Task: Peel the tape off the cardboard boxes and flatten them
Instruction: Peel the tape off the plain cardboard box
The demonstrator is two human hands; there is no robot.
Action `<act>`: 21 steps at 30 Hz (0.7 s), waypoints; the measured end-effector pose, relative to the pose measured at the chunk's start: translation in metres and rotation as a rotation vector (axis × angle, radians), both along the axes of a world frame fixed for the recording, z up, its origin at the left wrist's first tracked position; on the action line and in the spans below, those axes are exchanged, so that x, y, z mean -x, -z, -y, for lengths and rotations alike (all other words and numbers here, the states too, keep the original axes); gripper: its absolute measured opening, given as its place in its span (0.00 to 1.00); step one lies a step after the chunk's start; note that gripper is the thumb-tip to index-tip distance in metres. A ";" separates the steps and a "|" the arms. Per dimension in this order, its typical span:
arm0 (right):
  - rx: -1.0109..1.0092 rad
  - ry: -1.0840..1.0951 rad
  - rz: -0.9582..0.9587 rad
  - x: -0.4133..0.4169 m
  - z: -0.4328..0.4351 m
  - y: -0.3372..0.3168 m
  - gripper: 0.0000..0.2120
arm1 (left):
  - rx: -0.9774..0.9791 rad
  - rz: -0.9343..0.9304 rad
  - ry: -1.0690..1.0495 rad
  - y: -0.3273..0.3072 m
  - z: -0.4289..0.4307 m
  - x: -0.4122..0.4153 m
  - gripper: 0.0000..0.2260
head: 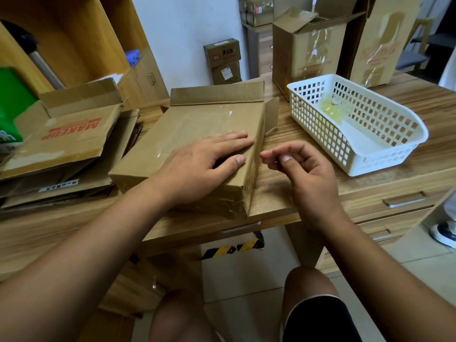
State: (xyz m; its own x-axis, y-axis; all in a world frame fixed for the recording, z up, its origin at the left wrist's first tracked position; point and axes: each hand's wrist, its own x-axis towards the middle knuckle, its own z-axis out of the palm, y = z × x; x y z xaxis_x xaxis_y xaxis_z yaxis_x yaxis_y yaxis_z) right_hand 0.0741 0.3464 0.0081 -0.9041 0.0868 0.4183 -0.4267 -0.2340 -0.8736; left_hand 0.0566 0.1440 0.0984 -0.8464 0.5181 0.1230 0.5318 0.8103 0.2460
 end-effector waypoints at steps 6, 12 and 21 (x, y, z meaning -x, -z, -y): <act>-0.081 -0.011 -0.022 -0.001 0.002 -0.001 0.09 | -0.004 -0.010 -0.001 0.000 0.000 0.000 0.23; -0.078 -0.030 -0.023 -0.002 0.003 0.000 0.09 | -0.005 -0.003 -0.003 0.000 0.000 0.000 0.23; -0.124 0.049 -0.085 -0.003 0.003 0.004 0.08 | -0.006 -0.010 0.002 0.001 0.000 0.001 0.24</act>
